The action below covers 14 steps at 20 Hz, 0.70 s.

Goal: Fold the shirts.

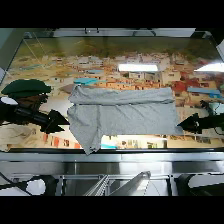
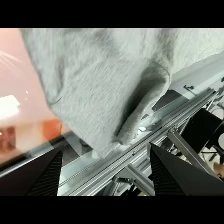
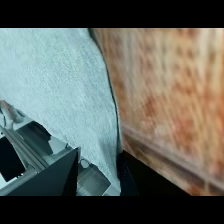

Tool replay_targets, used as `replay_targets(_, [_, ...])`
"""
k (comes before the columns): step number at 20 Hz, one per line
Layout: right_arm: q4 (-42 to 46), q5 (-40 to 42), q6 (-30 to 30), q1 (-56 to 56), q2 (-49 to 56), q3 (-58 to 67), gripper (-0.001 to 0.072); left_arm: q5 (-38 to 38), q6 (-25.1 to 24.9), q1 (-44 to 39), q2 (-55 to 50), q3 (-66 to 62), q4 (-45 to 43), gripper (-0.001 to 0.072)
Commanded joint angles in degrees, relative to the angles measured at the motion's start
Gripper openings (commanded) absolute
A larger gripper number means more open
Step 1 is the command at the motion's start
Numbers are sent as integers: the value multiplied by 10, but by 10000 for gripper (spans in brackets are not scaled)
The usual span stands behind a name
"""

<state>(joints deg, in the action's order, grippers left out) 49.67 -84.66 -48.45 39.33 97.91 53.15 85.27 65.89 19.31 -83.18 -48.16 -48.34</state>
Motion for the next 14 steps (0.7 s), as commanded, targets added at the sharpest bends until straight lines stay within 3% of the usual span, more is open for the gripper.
replay_targets(1, [13, 26, 5, -26, 4, -9, 325, -24, -8, 16, 27, 56, 2, 570])
replay_targets(2, [11, 26, 4, -37, 4, -9, 317, -33, -8, 11, 26, 66, 5, 570])
replay_targets(4, [11, 26, 3, -61, 4, -9, 73, -59, -8, -12, 26, 85, 5, 569])
replay_targets(5, [9, 26, 2, -71, 4, -9, 17, -76, -8, -28, 26, 93, 5, 570])
replay_targets(10, [-22, 28, 5, -92, 4, -9, 17, -154, -7, -84, 26, 87, 7, 568])
replay_targets(14, [-24, 16, 4, -92, 4, -9, 17, -138, -14, -86, -21, 72, 38, 566])
